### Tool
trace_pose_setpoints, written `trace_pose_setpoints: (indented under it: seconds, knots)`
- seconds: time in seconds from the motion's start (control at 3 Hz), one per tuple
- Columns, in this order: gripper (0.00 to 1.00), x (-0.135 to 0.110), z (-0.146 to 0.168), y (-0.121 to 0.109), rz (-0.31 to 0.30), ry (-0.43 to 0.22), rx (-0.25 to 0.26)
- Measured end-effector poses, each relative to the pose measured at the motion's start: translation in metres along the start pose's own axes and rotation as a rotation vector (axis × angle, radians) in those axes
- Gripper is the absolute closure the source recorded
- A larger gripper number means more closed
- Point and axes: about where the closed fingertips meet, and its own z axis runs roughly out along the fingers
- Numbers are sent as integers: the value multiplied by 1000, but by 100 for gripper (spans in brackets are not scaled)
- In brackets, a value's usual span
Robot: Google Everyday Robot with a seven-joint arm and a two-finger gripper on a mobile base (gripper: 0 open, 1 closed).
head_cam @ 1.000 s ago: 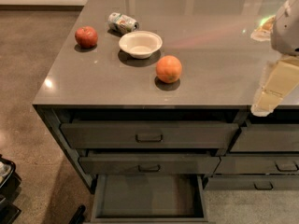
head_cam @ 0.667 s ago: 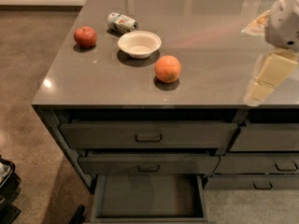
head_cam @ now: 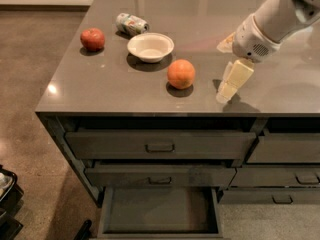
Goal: Place orange into bottom drawer
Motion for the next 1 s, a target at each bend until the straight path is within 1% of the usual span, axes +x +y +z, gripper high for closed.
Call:
trace_pose_setpoints:
  seconds: [0.33, 0.67, 1.0]
  knots:
    - [0, -16, 44, -21, 7, -85, -59]
    - [0, -38, 72, -34, 0, -149, -95]
    - [0, -61, 90, -45, -2, -203, -121]
